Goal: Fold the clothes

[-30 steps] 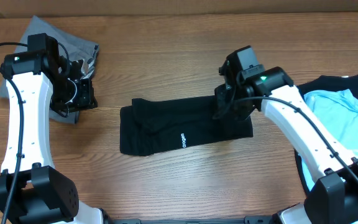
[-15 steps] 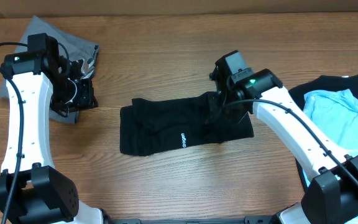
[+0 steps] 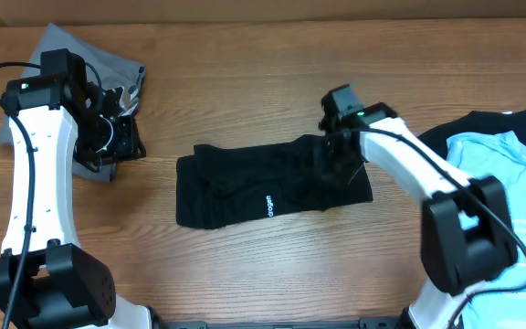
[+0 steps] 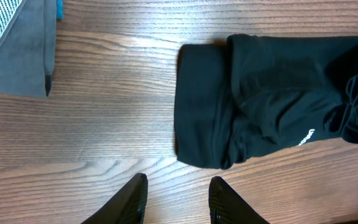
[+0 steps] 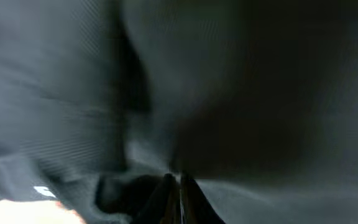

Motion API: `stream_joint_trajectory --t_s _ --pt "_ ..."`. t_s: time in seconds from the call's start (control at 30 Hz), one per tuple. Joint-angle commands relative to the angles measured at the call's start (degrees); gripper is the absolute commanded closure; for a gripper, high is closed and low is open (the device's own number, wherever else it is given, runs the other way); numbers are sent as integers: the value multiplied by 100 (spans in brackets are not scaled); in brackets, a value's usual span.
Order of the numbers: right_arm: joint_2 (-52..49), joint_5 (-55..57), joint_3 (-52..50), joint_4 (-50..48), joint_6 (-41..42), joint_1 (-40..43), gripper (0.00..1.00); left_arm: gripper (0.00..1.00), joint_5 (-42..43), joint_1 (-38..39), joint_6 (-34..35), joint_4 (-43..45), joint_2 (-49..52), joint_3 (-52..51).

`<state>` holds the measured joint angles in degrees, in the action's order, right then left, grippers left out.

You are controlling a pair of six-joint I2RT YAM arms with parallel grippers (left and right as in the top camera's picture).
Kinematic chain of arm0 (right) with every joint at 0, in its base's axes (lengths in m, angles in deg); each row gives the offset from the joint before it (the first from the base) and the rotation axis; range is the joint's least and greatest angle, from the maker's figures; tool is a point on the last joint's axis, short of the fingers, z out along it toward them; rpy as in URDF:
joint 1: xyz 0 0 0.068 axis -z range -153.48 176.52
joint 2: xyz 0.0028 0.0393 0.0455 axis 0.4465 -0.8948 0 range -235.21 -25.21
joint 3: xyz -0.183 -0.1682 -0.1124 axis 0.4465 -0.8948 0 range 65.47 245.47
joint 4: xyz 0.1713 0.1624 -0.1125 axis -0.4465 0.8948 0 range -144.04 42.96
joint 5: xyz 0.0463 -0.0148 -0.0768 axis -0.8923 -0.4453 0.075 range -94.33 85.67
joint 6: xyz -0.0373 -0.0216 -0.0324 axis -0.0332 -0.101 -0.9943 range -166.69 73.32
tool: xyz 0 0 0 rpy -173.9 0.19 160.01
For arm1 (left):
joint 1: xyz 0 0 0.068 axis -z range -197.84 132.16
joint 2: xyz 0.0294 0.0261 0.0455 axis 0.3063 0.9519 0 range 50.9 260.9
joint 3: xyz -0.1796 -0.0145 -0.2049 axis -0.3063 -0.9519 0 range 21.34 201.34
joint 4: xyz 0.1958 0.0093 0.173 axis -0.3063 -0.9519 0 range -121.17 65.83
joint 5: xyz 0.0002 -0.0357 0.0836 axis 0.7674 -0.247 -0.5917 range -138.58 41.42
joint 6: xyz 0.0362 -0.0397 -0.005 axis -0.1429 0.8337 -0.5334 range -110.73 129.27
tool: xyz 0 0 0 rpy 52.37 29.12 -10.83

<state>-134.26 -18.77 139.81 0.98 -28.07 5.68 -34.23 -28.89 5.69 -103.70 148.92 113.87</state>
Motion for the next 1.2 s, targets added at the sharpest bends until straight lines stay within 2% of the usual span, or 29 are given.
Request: stream_joint_trajectory --t_s 0.0,0.07,0.13,0.27,0.5,0.63,0.8,0.93,1.0,1.03,1.13,1.17 --pt "-229 -1504 -247 -122 -24 -315 93 64 55 -55 -114 13 -103 129" --pt "-227 -2011 -271 -157 -411 -527 96 64 55 -55 -114 13 -101 129" --pt "-120 -2544 -208 -162 -1154 -695 96 64 55 -55 -114 17 -103 129" --pt "299 -2273 -4 -249 -1228 -603 96 63 55 -55 -114 37 -101 129" --pt "654 -728 286 -293 214 501 95 63 55 -55 -116 42 -101 129" --pt "551 -533 284 -341 271 940 94 62 52 -55 -116 72 -101 129" --pt "267 -393 251 -380 459 855 93 62 52 -55 -116 74 -101 129" --pt "-142 -216 208 -474 986 531 93 62 52 -55 -114 72 -101 129" --pt "-341 -525 208 -660 1034 310 96 62 55 -55 -116 72 -101 129" --pt "-417 -1097 208 -920 876 133 96 62 52 -55 -116 72 -101 129" --pt "-372 -2629 234 -1740 -315 -210 96 61 50 -55 -116 74 -96 129" --pt "-332 -2730 247 -1886 -385 -278 96 60 52 -55 -116 72 -96 129"
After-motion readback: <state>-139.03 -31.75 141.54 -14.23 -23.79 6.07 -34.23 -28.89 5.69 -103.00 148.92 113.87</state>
